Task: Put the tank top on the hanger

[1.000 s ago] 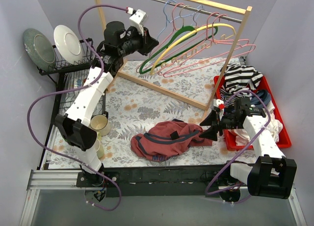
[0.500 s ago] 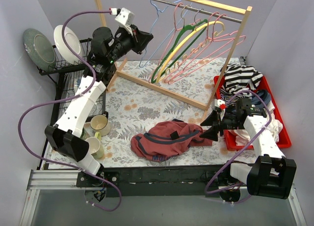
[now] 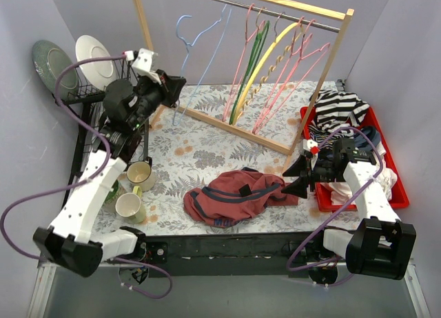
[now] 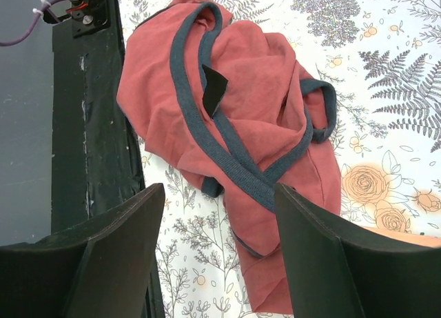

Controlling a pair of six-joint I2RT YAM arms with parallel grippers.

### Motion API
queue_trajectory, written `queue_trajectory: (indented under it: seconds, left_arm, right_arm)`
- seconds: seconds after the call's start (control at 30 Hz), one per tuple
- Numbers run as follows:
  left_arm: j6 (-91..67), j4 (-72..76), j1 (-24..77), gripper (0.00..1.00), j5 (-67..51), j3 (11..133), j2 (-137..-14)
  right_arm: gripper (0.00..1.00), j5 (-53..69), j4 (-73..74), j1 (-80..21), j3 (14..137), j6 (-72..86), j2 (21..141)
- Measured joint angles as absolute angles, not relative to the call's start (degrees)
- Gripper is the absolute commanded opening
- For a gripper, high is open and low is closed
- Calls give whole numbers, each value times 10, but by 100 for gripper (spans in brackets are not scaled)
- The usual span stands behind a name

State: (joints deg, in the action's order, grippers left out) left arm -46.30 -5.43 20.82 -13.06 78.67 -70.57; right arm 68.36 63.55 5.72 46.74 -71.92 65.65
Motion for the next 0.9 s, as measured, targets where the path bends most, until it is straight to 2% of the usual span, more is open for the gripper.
queue_trajectory:
  seconds: [0.23,0.57,0.9]
  left_arm:
    - [-483,-136,208,0,-107,702,-564]
    - [-556,-359,208,0,-167,606,-440]
    - [-555,-485,214,0,-302,615,-439]
  right_arm:
    - [73,683,648,60,473,-735,656]
    - [73,654,686,61,529,-759,637]
    - [75,637,733,61,572,-778,606]
